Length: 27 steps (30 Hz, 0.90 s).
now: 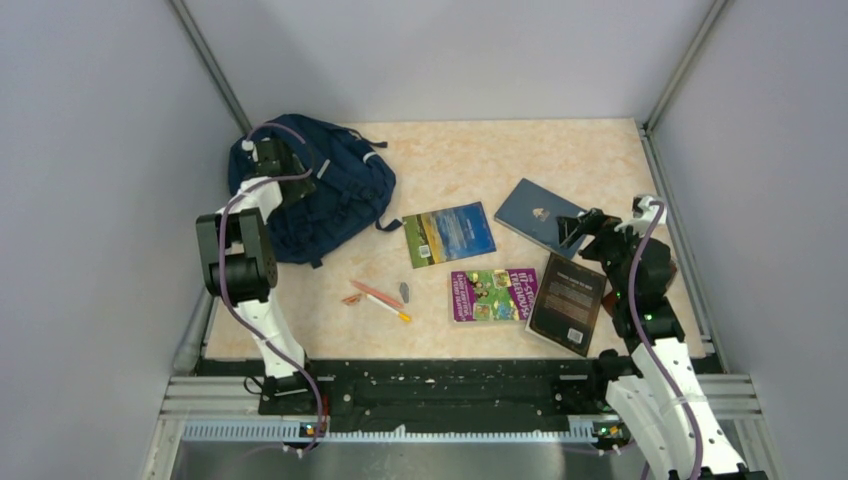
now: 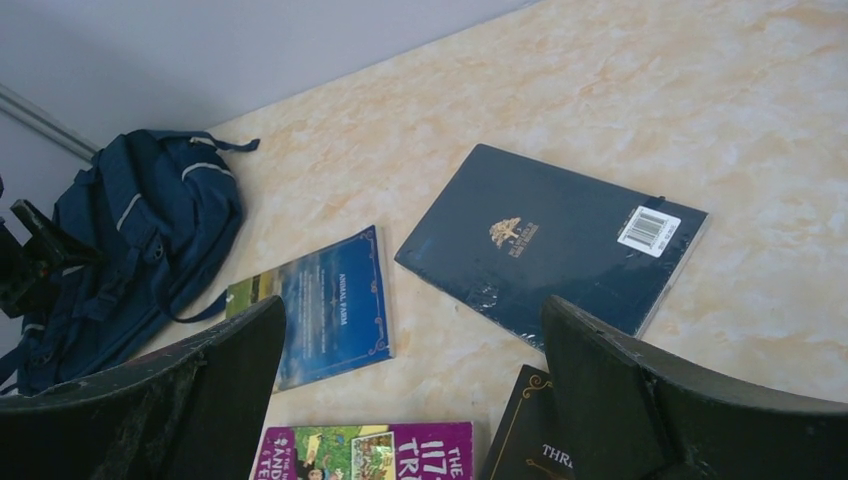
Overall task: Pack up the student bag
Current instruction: Adjust the student bag at the center of the board.
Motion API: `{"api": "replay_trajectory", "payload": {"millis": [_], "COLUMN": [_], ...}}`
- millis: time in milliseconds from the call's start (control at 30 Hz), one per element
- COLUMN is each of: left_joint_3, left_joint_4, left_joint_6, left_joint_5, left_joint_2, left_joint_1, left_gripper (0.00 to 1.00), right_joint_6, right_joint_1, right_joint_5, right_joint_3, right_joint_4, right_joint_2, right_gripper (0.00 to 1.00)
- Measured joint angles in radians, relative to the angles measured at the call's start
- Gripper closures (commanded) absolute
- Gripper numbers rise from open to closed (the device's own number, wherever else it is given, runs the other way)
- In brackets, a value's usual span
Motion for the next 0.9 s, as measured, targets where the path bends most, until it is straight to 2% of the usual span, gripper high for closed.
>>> {"api": "replay_trajectory", "payload": {"millis": [33, 67, 100, 200, 267, 300, 433, 567, 767, 900], "left_joint_3": [0.011, 0.029, 0.050, 0.087, 0.091, 0.091, 0.051, -0.013, -0.022, -0.022], "left_joint_4": [-0.010, -0.026, -0.048, -0.081, -0.089, -0.089, -0.053, -0.019, 0.025, 0.039], "left_joint_6": [0.001, 0.001, 0.003, 0.002, -0.005, -0.011, -0.015, 0.003, 0.055, 0.097], "left_joint_5": [0.000, -0.003, -0.012, -0.034, -0.031, -0.023, 0.034, 0.060, 0.088, 0.128], "left_joint_2": [0.011, 0.025, 0.043, 0.075, 0.074, 0.068, 0.007, -0.131, -0.337, -0.409], "left_joint_1": [0.000, 0.000, 0.000, 0.003, 0.008, 0.010, 0.003, -0.029, -0.084, -0.114], "left_gripper": [0.21, 0.37, 0.47, 0.73, 0.95, 1.00, 1.00, 1.00, 1.00, 1.00], "right_joint_6": [0.001, 0.001, 0.001, 0.001, 0.001, 0.001, 0.000, 0.001, 0.001, 0.002], "right_joint_1": [0.000, 0.000, 0.000, 0.000, 0.000, 0.000, 0.000, 0.000, 0.000, 0.000], "right_joint_5": [-0.002, -0.003, -0.005, -0.006, -0.005, -0.005, -0.005, -0.007, -0.047, -0.114], "right_joint_3": [0.000, 0.000, 0.000, 0.000, 0.000, 0.000, 0.000, 0.000, 0.000, 0.000], "right_joint_4": [0.000, 0.000, 0.000, -0.001, -0.003, -0.004, -0.008, -0.008, -0.006, 0.010], "right_joint_2": [0.000, 0.000, 0.000, 0.000, 0.000, 0.000, 0.000, 0.000, 0.026, 0.067], "right_gripper": [0.05, 0.05, 0.05, 0.05, 0.05, 0.05, 0.04, 0.04, 0.03, 0.04]}}
